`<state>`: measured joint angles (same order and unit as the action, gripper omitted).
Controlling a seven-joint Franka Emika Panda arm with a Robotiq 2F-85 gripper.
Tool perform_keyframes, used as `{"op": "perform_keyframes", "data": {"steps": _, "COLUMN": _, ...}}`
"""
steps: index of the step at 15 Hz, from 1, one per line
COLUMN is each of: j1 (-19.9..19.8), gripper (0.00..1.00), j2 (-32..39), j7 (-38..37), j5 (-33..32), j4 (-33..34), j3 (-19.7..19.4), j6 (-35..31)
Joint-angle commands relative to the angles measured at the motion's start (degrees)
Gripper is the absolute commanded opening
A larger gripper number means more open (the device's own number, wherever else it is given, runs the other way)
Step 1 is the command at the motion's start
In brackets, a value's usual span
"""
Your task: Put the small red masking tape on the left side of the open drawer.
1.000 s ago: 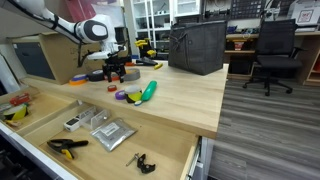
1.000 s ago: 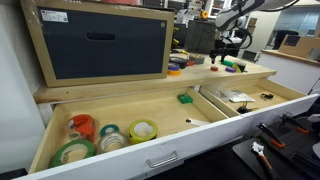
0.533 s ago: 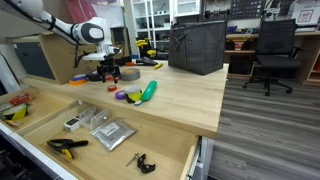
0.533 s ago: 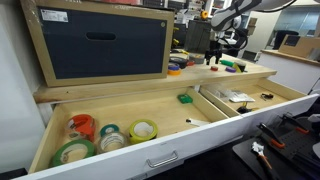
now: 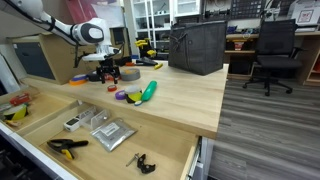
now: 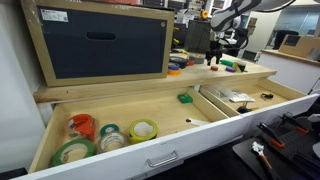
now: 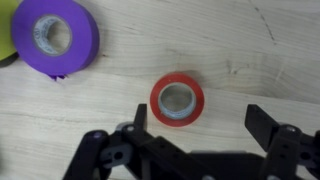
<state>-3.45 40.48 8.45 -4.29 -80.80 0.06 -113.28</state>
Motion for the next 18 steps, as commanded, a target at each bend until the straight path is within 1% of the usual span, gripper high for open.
{"op": "perform_keyframes", "data": {"steps": 1, "j1": -0.7, "gripper": 1.00, "j2": -1.0, "j7": 1.9, "j5": -0.7, "j4": -1.0, "j3": -0.9, "j6": 1.4}}
{"op": "perform_keyframes", "data": {"steps": 5, "j1": -0.8, "gripper": 1.00, "j2": -0.6, "j7": 2.9, "j5": -0.8, "j4": -2.8, "j3": -0.7, "j6": -0.4}}
{"op": "perform_keyframes", "data": {"steps": 8, "j1": -0.2, "gripper": 1.00, "j2": -0.6, "j7": 2.7, "j5": -1.3, "j4": -4.2, "j3": -0.6, "j6": -1.5}}
{"op": "perform_keyframes", "data": {"steps": 9, "j1": 0.2, "gripper": 0.94, "j2": -0.8, "j7": 2.5, "j5": -2.1, "j4": -4.8, "j3": -0.9, "j6": -2.8}}
{"op": "perform_keyframes", "data": {"steps": 10, "j1": 0.5, "gripper": 0.74, "j2": -1.0, "j7": 2.4, "j5": -2.8, "j4": -5.0, "j3": -1.1, "j6": -3.7}}
{"op": "perform_keyframes", "data": {"steps": 12, "j1": 0.9, "gripper": 0.59, "j2": -1.4, "j7": 2.4, "j5": -4.9, "j4": -5.3, "j3": -1.6, "j6": -5.7}}
{"op": "perform_keyframes", "data": {"steps": 13, "j1": 0.9, "gripper": 0.49, "j2": -1.5, "j7": 2.4, "j5": -5.6, "j4": -5.3, "j3": -1.6, "j6": -6.5}}
{"op": "perform_keyframes", "data": {"steps": 15, "j1": 0.9, "gripper": 0.36, "j2": -1.8, "j7": 2.4, "j5": -6.6, "j4": -5.5, "j3": -1.7, "j6": -7.8}}
{"op": "perform_keyframes", "data": {"steps": 16, "j1": 0.9, "gripper": 0.31, "j2": -2.0, "j7": 2.4, "j5": -7.0, "j4": -5.7, "j3": -1.7, "j6": -8.3}}
{"op": "perform_keyframes", "data": {"steps": 18, "j1": 0.9, "gripper": 0.31, "j2": -2.6, "j7": 2.6, "j5": -7.0, "j4": -6.3, "j3": -1.3, "j6": -8.5}}
